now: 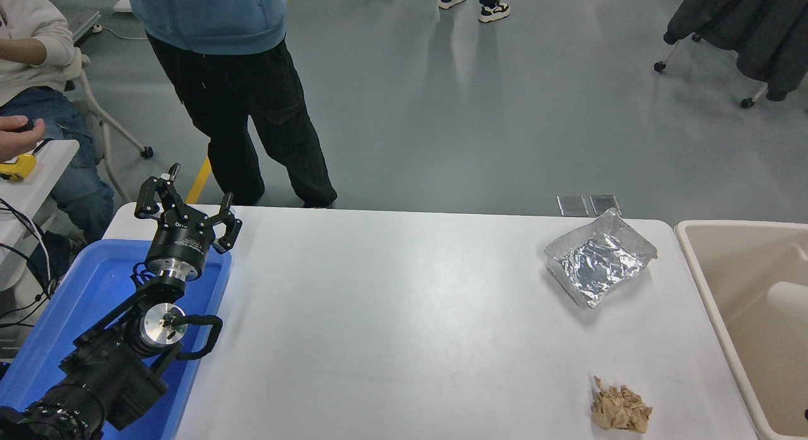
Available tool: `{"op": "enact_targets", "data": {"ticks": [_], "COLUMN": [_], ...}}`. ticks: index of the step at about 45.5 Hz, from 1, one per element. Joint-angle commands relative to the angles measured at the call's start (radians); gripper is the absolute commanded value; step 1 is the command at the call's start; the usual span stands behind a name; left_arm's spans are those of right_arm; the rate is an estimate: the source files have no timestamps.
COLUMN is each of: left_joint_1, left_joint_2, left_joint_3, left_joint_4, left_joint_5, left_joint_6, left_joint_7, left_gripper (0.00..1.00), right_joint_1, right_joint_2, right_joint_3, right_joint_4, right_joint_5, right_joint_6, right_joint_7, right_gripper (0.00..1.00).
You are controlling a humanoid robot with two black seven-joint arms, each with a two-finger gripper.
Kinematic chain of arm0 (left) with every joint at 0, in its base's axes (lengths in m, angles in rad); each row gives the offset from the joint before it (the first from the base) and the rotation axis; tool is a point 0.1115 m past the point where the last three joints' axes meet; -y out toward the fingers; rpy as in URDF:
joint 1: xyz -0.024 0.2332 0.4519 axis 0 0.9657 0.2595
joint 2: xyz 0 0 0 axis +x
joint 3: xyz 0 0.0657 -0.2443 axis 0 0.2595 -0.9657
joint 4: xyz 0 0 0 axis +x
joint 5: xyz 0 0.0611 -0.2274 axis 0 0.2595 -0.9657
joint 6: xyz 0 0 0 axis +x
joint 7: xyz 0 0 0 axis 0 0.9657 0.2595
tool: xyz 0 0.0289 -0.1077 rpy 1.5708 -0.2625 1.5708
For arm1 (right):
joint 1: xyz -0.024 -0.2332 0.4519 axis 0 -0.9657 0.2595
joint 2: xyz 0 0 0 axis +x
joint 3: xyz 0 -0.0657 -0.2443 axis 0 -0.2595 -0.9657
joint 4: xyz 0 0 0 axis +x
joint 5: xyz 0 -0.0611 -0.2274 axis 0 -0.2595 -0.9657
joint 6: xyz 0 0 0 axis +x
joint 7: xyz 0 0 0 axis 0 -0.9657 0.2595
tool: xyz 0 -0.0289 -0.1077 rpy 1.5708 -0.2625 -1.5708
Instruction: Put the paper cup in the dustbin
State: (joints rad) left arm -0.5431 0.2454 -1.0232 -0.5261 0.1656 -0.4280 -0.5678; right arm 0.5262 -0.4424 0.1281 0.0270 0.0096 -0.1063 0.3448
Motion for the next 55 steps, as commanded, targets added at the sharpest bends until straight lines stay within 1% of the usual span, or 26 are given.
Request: {"op": "enact_targets", "data": {"ticks": [1, 35, 36, 37, 39, 40, 41, 55], "left_joint_1": [0.000, 0.000, 0.000, 0.000, 0.000, 0.000, 0.000, 0.000], "left_joint_2": [0.000, 0.000, 0.000, 0.000, 0.000, 0.000, 0.000, 0.000], "left_joint_3": [0.000, 0.000, 0.000, 0.000, 0.000, 0.000, 0.000, 0.000], "left_joint_4": [0.000, 0.000, 0.000, 0.000, 0.000, 0.000, 0.000, 0.000], "left_joint_5": [0.000, 0.000, 0.000, 0.000, 0.000, 0.000, 0.000, 0.000], "left_joint_6": [0.000, 0.000, 0.000, 0.000, 0.000, 0.000, 0.000, 0.000], "left_joint_7": [0.000, -0.001, 0.000, 0.000, 0.000, -0.001, 0.000, 0.000], "left_gripper": [1.00, 1.00, 1.00, 1.00, 1.00, 1.00, 1.00, 1.00], "right_joint_1": [-0.002, 0.003, 0.003, 0.005, 0.005, 0.005, 0.005, 0.006], "right_joint_2": [0.018, 0.013, 0.011, 0.011, 0.010, 0.008, 0.007, 0.007], "right_joint_3": [0.008, 0.005, 0.005, 0.005, 0.005, 0.005, 0.004, 0.008], "right_joint_4": [-0.018, -0.016, -0.016, -0.016, -0.016, -0.016, -0.016, -0.018], "right_joint_5": [0.030, 0.029, 0.029, 0.029, 0.029, 0.029, 0.029, 0.029], "right_joint_6": [-0.010, -0.003, -0.003, -0.003, -0.003, -0.003, 0.000, 0.000], "right_joint_7": [-0.001, 0.000, 0.000, 0.000, -0.001, -0.001, -0.001, -0.001], "right_gripper": [0.00, 0.00, 0.06, 0.25, 0.77, 0.98, 1.00, 1.00]}}
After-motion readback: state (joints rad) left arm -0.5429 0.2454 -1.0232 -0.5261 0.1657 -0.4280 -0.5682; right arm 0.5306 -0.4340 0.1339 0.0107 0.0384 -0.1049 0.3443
